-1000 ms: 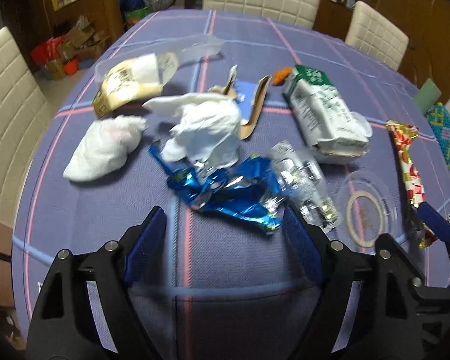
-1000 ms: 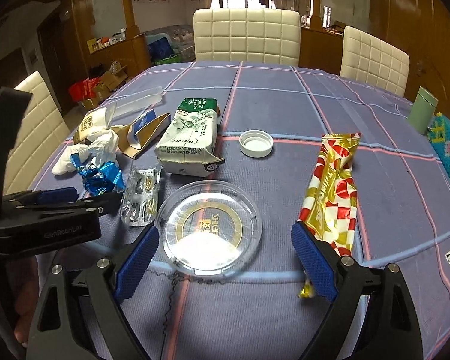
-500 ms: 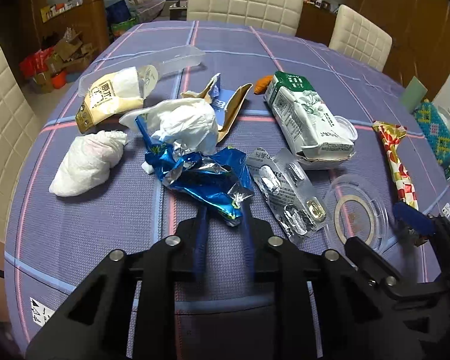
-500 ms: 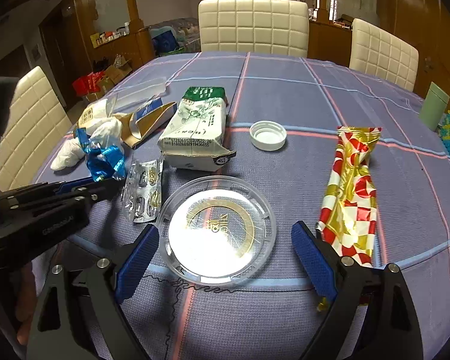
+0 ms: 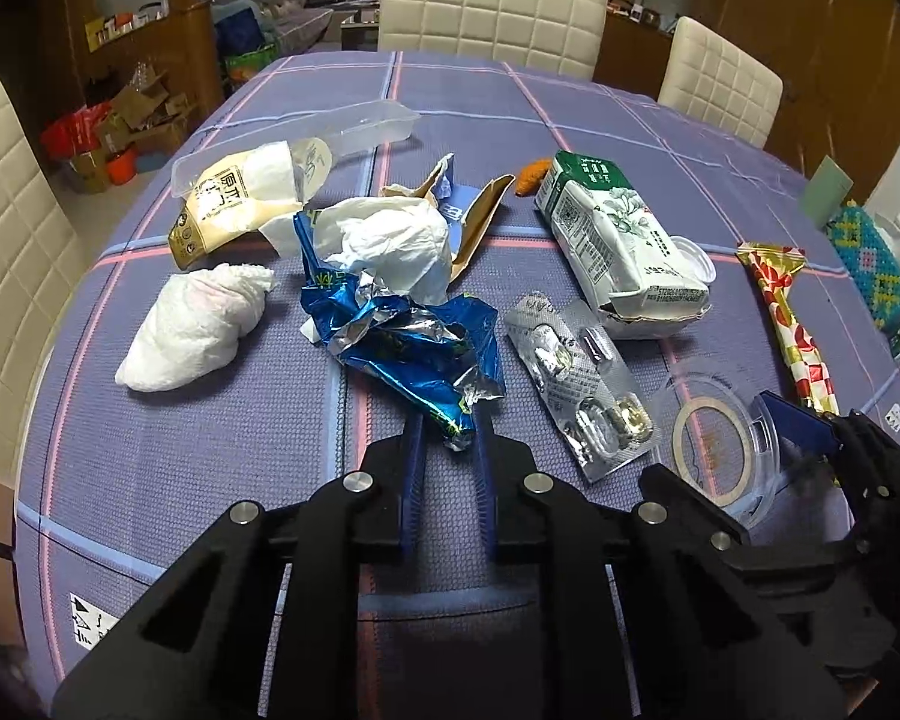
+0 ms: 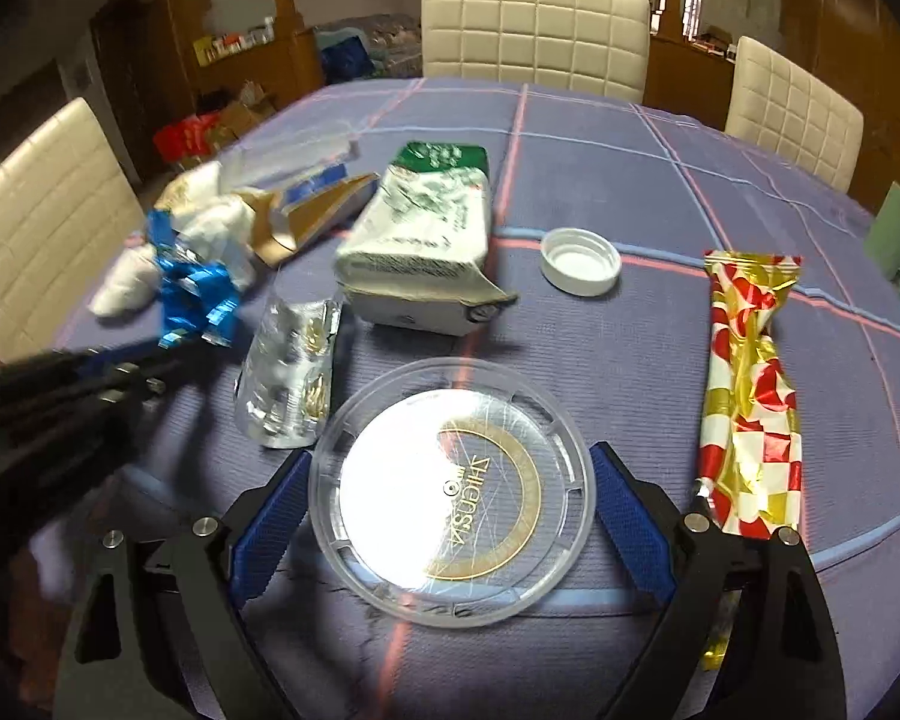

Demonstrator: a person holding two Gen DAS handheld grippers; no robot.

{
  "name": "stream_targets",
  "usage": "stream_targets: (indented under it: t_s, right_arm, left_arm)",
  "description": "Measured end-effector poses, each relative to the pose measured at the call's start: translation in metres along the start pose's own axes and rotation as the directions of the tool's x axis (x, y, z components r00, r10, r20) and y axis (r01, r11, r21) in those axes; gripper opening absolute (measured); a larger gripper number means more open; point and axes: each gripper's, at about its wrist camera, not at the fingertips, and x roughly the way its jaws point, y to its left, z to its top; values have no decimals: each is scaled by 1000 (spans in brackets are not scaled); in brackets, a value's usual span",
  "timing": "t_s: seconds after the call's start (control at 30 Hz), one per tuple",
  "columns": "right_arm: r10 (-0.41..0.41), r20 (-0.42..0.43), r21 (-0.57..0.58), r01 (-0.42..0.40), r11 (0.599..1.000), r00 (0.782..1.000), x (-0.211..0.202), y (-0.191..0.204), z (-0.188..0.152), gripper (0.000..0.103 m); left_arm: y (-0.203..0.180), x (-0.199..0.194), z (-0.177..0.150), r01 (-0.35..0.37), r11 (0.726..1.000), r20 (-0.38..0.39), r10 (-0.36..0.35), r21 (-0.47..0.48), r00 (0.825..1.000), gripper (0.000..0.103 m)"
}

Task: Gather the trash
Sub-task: 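Lift the blue foil wrapper with the left gripper over the clear bin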

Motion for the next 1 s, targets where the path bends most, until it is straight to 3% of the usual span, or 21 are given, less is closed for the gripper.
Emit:
stream_targets:
  t_s: [0.47,0.63,1.0]
  right_arm:
    - [-13,77,1,13,1000,997,-44,11,-3,86]
    - [20,87,-12,-19,1000,996,-56,25,-3,86]
    - [108,73,-74,-102,992,991,-61,70,4,86]
  left_arm:
    - [7,-39,-12,-6,1000,72,6,0,997,16]
    - [14,-56,-18,-17,1000,94,17,-4,995,16]
    - [71,-85,-35,-94,992,128,104,-86,986,16]
